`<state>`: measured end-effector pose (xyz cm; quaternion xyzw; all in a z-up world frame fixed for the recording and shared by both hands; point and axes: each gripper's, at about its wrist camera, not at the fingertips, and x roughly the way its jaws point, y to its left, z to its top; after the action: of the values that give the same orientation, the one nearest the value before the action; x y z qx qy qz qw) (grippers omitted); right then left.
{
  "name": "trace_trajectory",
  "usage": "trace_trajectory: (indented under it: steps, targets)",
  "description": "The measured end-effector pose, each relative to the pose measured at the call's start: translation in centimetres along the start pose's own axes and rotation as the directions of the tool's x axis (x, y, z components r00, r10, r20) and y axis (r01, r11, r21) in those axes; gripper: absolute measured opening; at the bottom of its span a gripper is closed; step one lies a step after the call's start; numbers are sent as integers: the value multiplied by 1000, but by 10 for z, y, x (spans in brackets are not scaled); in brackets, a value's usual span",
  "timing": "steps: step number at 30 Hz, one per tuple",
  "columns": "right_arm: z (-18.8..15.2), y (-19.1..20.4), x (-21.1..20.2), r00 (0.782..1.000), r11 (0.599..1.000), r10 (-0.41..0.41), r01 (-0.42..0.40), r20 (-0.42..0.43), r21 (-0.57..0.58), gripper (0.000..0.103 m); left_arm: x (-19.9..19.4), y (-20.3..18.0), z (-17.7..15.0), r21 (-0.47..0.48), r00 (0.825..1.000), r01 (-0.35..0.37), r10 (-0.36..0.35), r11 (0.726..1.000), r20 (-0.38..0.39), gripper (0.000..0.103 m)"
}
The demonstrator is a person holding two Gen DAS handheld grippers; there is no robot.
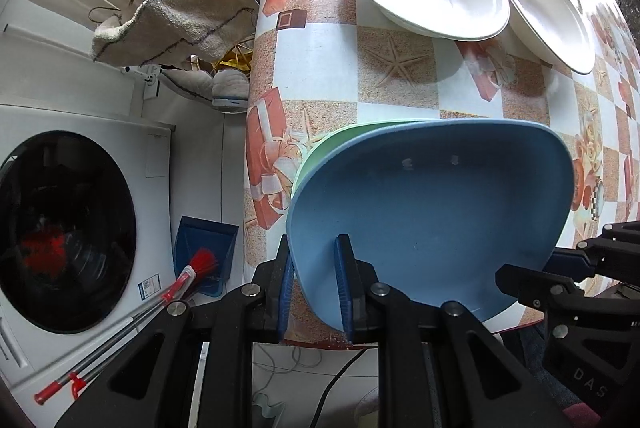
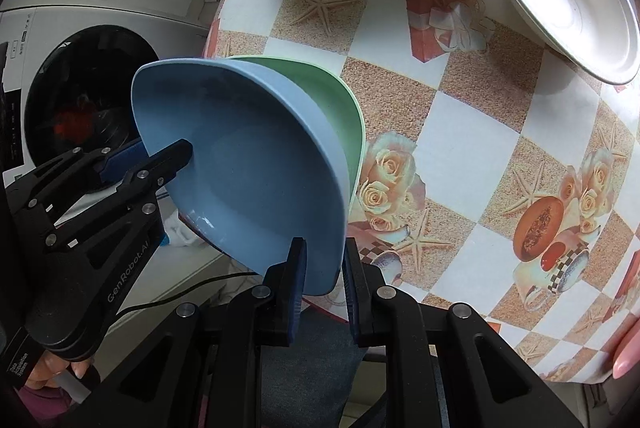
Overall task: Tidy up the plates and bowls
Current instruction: 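Lift the blue plate with both grippers and lower it onto the green plate, then open both grippers to release the blue plate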
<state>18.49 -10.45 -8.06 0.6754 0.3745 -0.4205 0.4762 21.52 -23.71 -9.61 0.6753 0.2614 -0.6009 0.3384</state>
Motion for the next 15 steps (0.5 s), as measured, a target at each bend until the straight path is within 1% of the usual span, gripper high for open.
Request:
trace_trajectory:
  steps: [5,7,9,11,12,13,14,15]
  targets:
    - [16,10,19,1000,1000,5,-4,-18,13,21,12,2,1,-7,1000,-3,3,1000,-16,22]
    - [17,-1,19,1000,1000,6,-5,-23,20,21,15,2,0,-9,1000,-2,2,1000,-21,22]
    - [20,-2,21,1000,1000,5,-5,-25,24,21,19,2,0,-12,1000,-6,6,1000,-26,22]
    - [20,-5,22,1000,1000,9,-9,-20,25,21,22,2,-1,-24,999,-5,4,1000,-33,26]
    - [21,-6,21,1000,1000,7,-7,-13,22,21,22,2,-2,-29,999,0,-1,1000,-35,32]
    - [21,-7,21,1000,1000,0,0,-8,20,24,21,3,-3,-36,1000,0,-1,999,-31,43]
    - [21,-9,20,1000,1000,-16,16,-4,18,27,20,4,-4,-41,1000,-2,1,999,-24,51]
    - [20,-12,19,1000,999,-25,25,2,20,43,18,5,-6,-44,1000,-2,1,999,-15,64]
